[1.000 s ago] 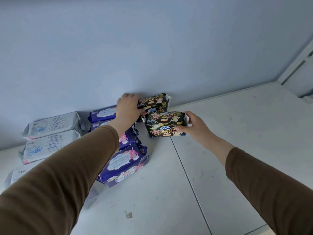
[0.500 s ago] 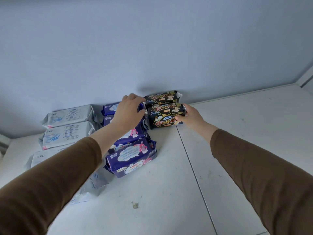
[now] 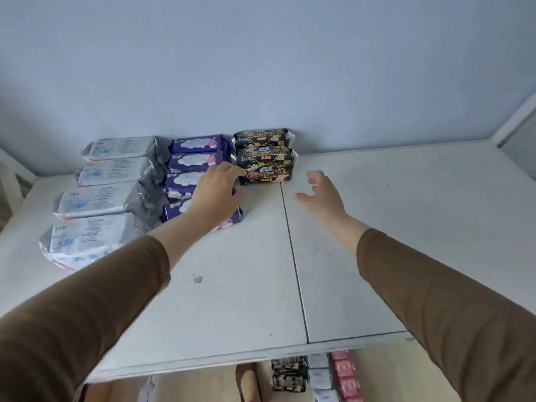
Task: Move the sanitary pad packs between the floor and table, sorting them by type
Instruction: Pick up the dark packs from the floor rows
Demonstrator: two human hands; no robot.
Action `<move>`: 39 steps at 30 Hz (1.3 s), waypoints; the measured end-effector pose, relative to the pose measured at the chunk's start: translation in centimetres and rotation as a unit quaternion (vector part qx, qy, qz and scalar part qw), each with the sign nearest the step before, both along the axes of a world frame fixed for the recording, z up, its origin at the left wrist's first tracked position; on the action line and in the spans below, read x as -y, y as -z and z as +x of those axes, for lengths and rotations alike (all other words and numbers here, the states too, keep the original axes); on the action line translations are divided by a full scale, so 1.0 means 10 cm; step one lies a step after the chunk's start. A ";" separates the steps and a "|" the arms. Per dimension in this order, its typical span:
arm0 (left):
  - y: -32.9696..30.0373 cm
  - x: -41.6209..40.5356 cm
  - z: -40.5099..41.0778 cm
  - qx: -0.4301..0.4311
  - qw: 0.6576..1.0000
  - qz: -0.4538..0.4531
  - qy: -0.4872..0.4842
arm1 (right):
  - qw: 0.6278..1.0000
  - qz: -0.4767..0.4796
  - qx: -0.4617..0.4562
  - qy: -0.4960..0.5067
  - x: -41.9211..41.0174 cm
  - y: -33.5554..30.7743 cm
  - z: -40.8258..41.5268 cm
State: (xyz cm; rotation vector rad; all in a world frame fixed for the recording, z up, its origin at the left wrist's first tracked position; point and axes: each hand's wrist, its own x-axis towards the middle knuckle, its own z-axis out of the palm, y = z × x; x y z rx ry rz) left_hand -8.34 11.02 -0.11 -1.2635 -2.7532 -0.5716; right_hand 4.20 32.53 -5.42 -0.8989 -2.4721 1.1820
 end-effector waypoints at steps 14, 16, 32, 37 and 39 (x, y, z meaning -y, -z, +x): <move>0.47 0.76 2.32 0.055 0.998 -0.020 0.008 | 0.980 0.132 0.045 -0.143 0.85 -0.03 2.36; 0.54 0.91 2.59 0.059 0.998 -0.004 0.027 | 0.981 0.142 0.010 -0.132 1.05 0.02 2.64; 3.04 2.41 4.41 0.257 0.964 -0.063 0.013 | 0.991 0.050 0.111 -0.059 2.24 2.52 4.58; 4.01 2.35 4.65 0.308 0.944 -0.121 -0.011 | 0.983 -0.006 0.171 -0.060 2.26 3.52 4.72; 4.39 2.29 4.70 0.318 0.938 -0.139 -0.014 | 0.980 -0.023 0.191 -0.060 2.24 3.94 4.74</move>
